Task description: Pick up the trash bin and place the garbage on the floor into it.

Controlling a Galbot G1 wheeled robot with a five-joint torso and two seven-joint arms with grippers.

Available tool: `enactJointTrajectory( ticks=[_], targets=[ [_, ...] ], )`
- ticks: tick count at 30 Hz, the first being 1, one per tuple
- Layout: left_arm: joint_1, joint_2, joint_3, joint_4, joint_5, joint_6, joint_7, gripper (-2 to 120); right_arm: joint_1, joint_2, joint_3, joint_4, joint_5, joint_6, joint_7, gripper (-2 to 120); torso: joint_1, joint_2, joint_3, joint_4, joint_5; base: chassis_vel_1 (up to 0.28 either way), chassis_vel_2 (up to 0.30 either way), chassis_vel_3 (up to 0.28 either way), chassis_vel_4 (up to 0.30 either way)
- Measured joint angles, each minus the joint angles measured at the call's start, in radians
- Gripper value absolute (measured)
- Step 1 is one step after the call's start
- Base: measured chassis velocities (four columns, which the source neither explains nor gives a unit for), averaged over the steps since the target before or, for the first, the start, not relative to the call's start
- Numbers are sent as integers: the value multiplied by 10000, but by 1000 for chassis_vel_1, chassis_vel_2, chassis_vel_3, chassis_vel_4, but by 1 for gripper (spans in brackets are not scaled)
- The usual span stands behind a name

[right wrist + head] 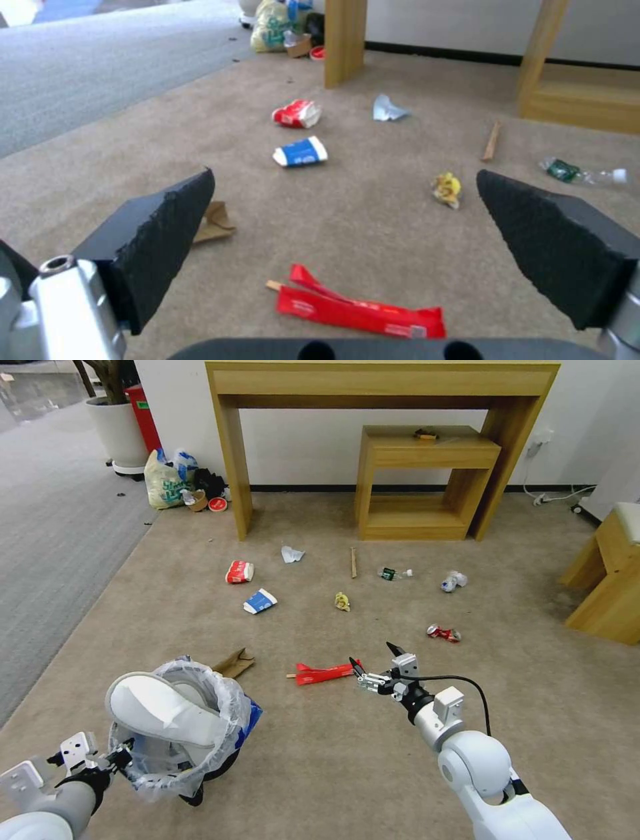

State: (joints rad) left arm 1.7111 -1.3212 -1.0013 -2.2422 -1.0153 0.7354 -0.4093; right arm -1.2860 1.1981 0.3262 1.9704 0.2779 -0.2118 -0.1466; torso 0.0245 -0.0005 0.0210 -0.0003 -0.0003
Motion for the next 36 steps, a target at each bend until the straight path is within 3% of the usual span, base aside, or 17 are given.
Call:
enactJointTrajectory(
  ticks=[36],
  targets=[
    [-121, 11, 72, 173, -12, 0, 56, 0, 41, 177, 76, -315, 202, -36, 108, 100, 0, 0, 0, 1, 2, 134, 131, -132, -135]
  ],
)
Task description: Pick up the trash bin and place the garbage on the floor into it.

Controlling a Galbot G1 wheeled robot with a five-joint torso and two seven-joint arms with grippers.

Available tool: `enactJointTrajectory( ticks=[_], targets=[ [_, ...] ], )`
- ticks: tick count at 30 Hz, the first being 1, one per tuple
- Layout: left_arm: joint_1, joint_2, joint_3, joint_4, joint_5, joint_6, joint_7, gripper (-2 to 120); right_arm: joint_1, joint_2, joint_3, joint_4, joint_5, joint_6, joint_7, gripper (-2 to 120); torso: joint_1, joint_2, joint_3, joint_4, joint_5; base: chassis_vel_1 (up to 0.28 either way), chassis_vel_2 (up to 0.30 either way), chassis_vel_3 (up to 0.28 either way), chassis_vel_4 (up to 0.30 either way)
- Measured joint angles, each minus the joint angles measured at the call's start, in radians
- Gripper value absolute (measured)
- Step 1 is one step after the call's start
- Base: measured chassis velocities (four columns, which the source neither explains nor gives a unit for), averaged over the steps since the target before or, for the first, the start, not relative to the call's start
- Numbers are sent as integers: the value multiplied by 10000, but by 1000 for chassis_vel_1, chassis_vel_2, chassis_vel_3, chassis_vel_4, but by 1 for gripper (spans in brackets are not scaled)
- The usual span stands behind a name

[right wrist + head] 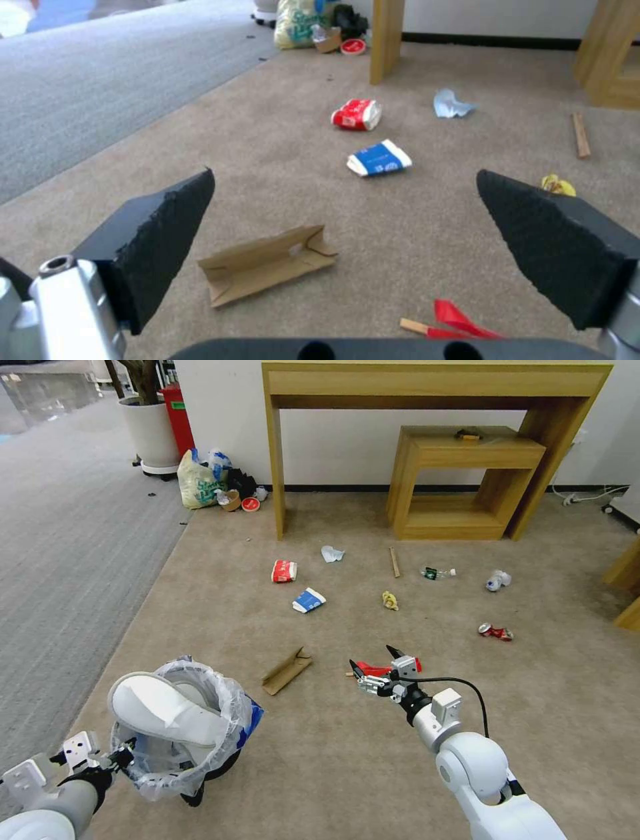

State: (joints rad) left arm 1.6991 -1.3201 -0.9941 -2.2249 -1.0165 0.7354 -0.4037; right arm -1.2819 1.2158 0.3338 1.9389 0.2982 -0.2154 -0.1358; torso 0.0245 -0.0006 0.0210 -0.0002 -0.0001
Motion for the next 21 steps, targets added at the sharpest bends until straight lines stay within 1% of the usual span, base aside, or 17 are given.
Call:
enactJointTrajectory(
  ticks=[5, 12, 21],
  targets=[
    [-22, 4, 12, 3, 5, 0, 8, 0, 34, 25, 93, -83, 116, -22, 33, 100, 0, 0, 0, 0, -2, 25, 35, -14, -35],
    [-70, -30, 71, 3, 31, 0, 21, 0, 44, 29, 141, -112, 142, -17, 34, 100, 0, 0, 0, -2, 0, -76, 27, 62, -24],
    [-55, -32, 22, 1, 41, 0, 68, 0, -2, 97, 130, -113, 84, 18, 27, 100, 0, 0, 0, -2, 1, -72, 93, 80, -72]
  ],
)
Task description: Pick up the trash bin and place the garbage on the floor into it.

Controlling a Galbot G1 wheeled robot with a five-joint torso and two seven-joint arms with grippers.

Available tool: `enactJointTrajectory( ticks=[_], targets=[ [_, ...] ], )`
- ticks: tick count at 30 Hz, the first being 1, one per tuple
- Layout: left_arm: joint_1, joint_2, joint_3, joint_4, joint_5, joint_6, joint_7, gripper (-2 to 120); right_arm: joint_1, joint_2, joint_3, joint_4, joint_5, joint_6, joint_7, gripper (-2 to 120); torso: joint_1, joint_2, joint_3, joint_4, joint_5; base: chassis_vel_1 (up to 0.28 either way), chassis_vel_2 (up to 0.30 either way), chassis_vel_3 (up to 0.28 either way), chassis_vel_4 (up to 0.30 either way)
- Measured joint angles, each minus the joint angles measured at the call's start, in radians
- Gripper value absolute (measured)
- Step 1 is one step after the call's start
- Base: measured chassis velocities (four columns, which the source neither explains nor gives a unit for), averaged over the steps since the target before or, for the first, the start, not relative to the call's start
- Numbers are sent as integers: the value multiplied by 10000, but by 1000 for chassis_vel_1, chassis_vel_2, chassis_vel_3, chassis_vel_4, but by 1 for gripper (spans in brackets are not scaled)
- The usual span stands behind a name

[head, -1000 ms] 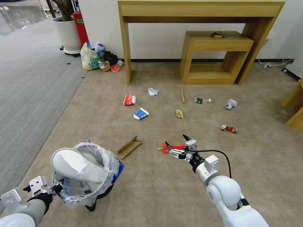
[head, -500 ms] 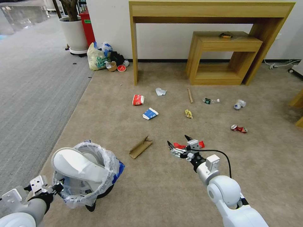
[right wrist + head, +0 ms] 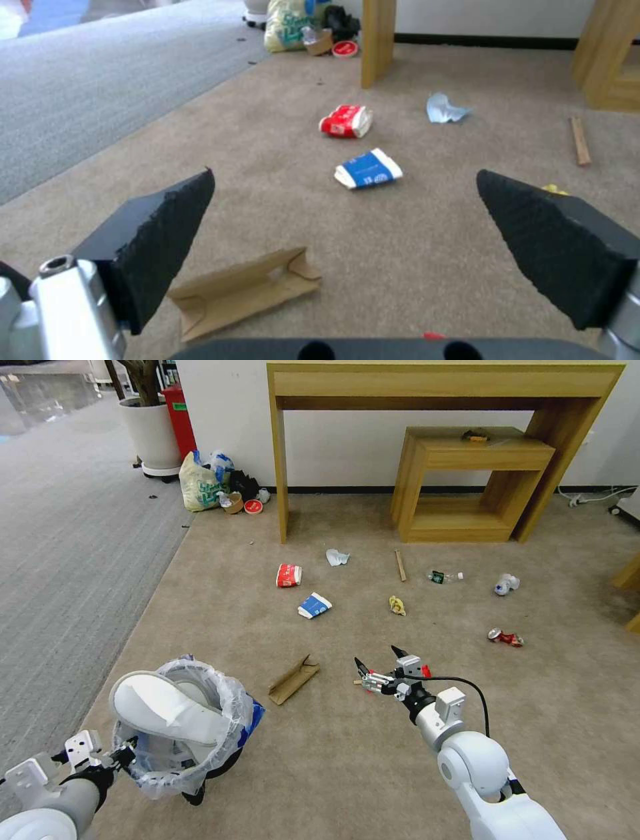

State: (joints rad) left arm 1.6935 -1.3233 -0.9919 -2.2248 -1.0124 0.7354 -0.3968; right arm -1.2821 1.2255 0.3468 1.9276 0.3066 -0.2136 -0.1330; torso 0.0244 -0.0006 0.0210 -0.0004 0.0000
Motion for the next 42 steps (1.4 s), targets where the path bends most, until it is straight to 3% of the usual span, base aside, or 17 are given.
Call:
enactJointTrajectory(
  ticks=[42],
  targets=[
    [-273, -118, 68, 241, 66, 0, 92, 0, 117, -96, -68, -517, 49, -37, -390, 100, 1, 0, 1, -1, 0, -76, 81, 79, -82]
  ],
)
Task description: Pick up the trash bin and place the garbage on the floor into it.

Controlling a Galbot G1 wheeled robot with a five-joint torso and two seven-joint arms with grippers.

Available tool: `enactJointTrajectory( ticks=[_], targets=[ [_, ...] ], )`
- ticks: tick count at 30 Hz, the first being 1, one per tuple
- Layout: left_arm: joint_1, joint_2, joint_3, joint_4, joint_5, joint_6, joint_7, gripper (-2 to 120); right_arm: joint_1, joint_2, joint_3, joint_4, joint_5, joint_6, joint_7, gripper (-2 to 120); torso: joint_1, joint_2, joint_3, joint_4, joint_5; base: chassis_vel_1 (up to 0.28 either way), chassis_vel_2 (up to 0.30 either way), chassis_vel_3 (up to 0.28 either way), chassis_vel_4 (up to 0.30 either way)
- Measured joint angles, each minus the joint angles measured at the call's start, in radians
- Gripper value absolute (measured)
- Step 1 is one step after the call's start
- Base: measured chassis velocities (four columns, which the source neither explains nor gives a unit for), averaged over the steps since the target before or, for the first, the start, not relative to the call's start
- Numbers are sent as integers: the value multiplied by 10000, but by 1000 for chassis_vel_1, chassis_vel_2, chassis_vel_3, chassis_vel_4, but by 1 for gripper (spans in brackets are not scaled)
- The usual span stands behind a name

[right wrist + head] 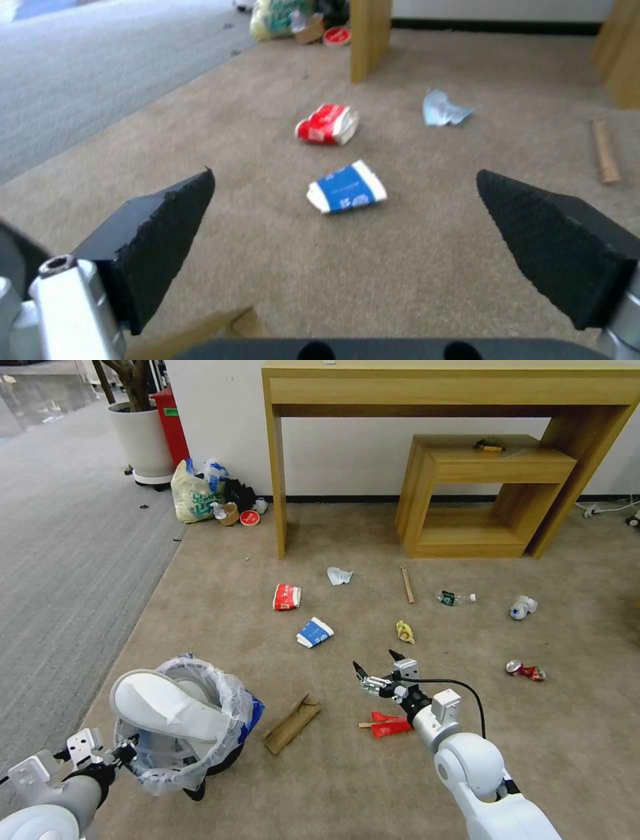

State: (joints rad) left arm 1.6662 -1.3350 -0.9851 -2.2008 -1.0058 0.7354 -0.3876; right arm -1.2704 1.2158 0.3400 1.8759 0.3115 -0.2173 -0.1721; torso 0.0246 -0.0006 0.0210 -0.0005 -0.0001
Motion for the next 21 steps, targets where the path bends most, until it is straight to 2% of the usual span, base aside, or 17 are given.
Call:
enactJointTrajectory(
  ticks=[6, 9, 10, 13, 14, 18, 19, 21],
  targets=[
    [16, -122, 8, -87, 4, 0, -40, 0, 513, -514, -203, -860, 6, 21, -706, 100, -1, 0, -1, 1, 2, 0, 0, 0, 0],
    [44, -345, -34, -161, 2, 0, -48, 0, 1271, -1521, -971, -1704, 151, 66, -1297, 100, 0, 0, -1, 2, 0, 0, 0, 0, 0],
    [44, -345, -34, -161, 2, 0, -48, 0, 1271, -1521, -971, -1704, 151, 66, -1297, 100, 0, 0, -1, 2, 0, 0, 0, 0, 0],
    [67, -482, -64, -227, 36, 0, -48, 0, 2202, -2323, -1990, -2517, 148, 185, -2204, 100, -1, 0, 0, 1, 0, 0, 0, 0, 0],
    [67, -482, -64, -227, 36, 0, -48, 0, 2202, -2323, -1990, -2517, 148, 185, -2204, 100, -1, 0, 0, 1, 0, 0, 0, 0, 0],
    [74, -603, -146, -435, 78, 0, -63, 0, 4022, -2961, -4240, -3980, 325, 972, -2691, 100, -1, 0, 0, 1, 3, 0, 0, 0, 0],
    [74, -603, -146, -435, 78, 0, -63, 0, 4022, -2961, -4240, -3980, 325, 972, -2691, 100, -1, 0, 0, 1, 3, 0, 0, 0, 0],
    [89, -689, -206, -563, 82, 0, -69, 0, 5164, -3033, -5365, -4608, 475, 1331, -3075, 100, -1, 0, 0, 1, 2, 0, 0, 0, 0]
  ],
)
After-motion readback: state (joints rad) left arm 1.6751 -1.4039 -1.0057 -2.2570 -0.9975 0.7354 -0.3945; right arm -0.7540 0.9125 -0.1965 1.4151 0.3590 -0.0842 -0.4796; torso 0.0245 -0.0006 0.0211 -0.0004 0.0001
